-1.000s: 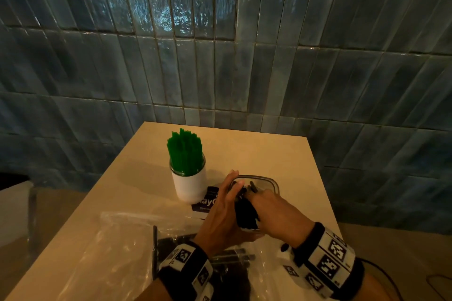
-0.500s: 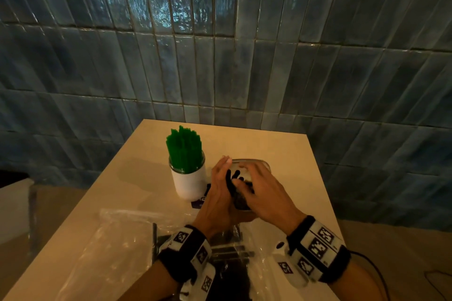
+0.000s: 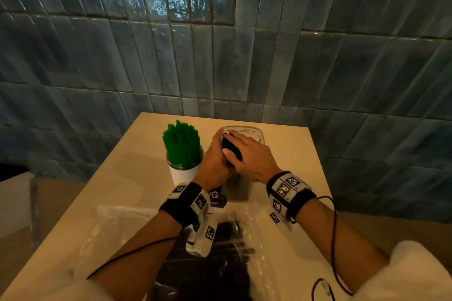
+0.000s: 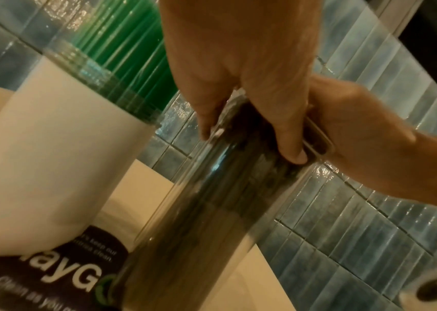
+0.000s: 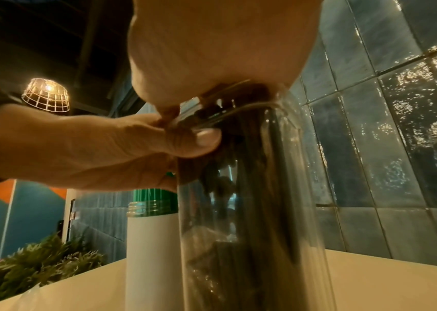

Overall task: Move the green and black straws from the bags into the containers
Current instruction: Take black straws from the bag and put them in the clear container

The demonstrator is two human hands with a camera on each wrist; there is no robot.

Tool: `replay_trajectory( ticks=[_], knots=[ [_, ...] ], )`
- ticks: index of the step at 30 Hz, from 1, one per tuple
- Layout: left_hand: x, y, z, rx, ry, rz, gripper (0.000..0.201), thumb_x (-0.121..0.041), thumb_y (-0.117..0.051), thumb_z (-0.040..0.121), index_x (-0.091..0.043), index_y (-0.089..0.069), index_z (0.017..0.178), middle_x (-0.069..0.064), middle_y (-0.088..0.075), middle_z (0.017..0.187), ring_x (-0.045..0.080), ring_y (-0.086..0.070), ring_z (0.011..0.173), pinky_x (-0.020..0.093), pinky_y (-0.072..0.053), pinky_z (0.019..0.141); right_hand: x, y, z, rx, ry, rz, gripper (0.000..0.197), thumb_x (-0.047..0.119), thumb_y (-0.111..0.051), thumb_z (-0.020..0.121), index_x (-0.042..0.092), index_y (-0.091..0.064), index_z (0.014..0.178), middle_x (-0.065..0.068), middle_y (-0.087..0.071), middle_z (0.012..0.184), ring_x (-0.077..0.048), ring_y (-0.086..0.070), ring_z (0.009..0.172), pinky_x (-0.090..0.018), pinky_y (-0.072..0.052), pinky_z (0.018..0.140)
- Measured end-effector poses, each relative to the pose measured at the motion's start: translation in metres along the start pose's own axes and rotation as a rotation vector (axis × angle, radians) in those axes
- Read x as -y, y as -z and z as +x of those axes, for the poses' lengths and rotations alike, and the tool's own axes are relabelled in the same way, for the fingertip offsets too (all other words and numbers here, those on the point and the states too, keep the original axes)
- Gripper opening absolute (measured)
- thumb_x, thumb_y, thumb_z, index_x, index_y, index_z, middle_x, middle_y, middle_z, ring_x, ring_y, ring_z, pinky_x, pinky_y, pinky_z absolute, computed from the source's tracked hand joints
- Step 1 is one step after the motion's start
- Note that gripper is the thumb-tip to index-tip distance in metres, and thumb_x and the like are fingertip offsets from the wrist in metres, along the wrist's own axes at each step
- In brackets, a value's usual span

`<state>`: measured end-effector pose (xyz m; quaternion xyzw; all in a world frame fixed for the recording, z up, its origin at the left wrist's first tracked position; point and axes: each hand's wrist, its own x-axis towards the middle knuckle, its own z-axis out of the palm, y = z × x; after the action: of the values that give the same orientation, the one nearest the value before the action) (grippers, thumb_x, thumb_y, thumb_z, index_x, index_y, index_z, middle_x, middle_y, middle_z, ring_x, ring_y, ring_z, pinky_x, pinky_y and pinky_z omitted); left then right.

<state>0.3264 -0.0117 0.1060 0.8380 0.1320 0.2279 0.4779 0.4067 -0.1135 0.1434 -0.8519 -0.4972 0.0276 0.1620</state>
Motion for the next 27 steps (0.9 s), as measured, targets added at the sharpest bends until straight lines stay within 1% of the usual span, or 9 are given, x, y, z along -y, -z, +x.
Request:
replay_trajectory(
  ticks=[2,5,9,11,13,15,21,23,27],
  knots=[
    [0.004,-0.002,-0.006,-0.033,0.024,0.004,0.087,-0.012,-0.067,0.083,-0.014,-0.007,0.147,0.013,-0.053,0.129,0.025,-0.059,0.109,0.028,-0.049,0.091,0.0,0.0,0.003,0.02,0.0,-0.029,0.06,0.058,-0.029,0.094,0.029,-0.026,0.146,0.005,-0.023,0.155,-0.023,-0.038,0.133,-0.04,-0.041,0.1],
    [0.008,-0.004,-0.01,-0.056,0.032,-0.014,0.085,-0.008,-0.063,0.086,-0.011,-0.006,0.148,0.014,-0.052,0.131,0.02,-0.059,0.106,0.026,-0.049,0.087,0.002,0.001,0.001,0.005,0.037,-0.01,0.052,0.052,-0.035,0.095,0.034,-0.03,0.144,0.003,-0.024,0.155,-0.025,-0.037,0.132,-0.041,-0.038,0.102],
    [0.013,0.0,-0.019,-0.052,0.039,-0.035,0.086,-0.013,-0.061,0.088,-0.008,-0.001,0.148,0.011,-0.045,0.137,0.009,-0.05,0.11,0.004,-0.041,0.084,0.001,0.001,-0.008,0.02,0.183,-0.009,0.055,0.06,-0.037,0.092,0.036,-0.037,0.14,0.006,-0.028,0.153,-0.024,-0.038,0.131,-0.038,-0.035,0.104],
    [0.015,0.003,-0.022,-0.062,0.059,-0.054,0.086,-0.007,-0.062,0.086,-0.009,-0.002,0.147,0.012,-0.042,0.141,0.009,-0.045,0.115,-0.001,-0.036,0.086,-0.002,-0.002,-0.009,0.029,0.215,-0.063,0.072,0.075,-0.024,0.083,0.034,-0.036,0.142,0.006,-0.027,0.153,-0.024,-0.035,0.134,-0.039,-0.027,0.109],
    [0.015,0.006,-0.023,-0.074,0.085,-0.053,0.087,-0.008,-0.064,0.085,-0.01,-0.003,0.147,0.012,-0.043,0.14,0.009,-0.045,0.115,0.001,-0.034,0.087,-0.007,-0.004,-0.009,0.01,0.175,-0.102,0.09,0.083,-0.004,0.073,0.034,-0.029,0.144,0.004,-0.024,0.155,-0.022,-0.027,0.139,-0.039,-0.017,0.113],
    [0.012,0.009,-0.024,-0.077,0.088,-0.038,0.089,-0.011,-0.066,0.084,-0.012,-0.003,0.147,0.012,-0.043,0.14,0.011,-0.045,0.118,0.006,-0.034,0.089,-0.009,-0.006,-0.01,-0.006,0.152,-0.116,0.097,0.086,0.003,0.069,0.033,-0.024,0.146,0.003,-0.02,0.156,-0.022,-0.021,0.142,-0.039,-0.012,0.115],
    [0.01,0.01,-0.026,-0.06,0.096,-0.051,0.095,-0.013,-0.071,0.079,-0.014,-0.005,0.148,0.005,-0.041,0.141,0.009,-0.042,0.118,-0.006,-0.032,0.084,-0.006,-0.014,-0.025,-0.006,0.231,-0.036,0.084,0.078,-0.016,0.076,0.033,-0.024,0.146,0.005,-0.014,0.157,-0.016,-0.009,0.145,-0.034,0.001,0.115],
    [0.007,0.01,-0.028,-0.064,0.125,-0.067,0.098,-0.017,-0.073,0.077,-0.016,-0.005,0.148,-0.004,-0.04,0.136,0.008,-0.04,0.12,-0.004,-0.031,0.088,-0.007,-0.014,-0.035,-0.074,0.192,0.051,0.077,0.075,-0.02,0.08,0.034,-0.024,0.145,0.006,-0.013,0.157,-0.009,-0.005,0.144,-0.031,0.005,0.114],
    [0.008,0.017,-0.041,-0.045,0.211,0.019,0.103,-0.028,-0.075,0.076,-0.02,-0.002,0.149,0.003,-0.031,0.15,0.018,-0.034,0.134,0.029,-0.03,0.107,-0.012,-0.023,-0.075,-0.373,-0.023,0.49,0.049,0.054,-0.03,0.091,0.036,-0.036,0.136,0.013,-0.03,0.147,0.0,-0.022,0.135,-0.02,-0.015,0.112]
  ],
)
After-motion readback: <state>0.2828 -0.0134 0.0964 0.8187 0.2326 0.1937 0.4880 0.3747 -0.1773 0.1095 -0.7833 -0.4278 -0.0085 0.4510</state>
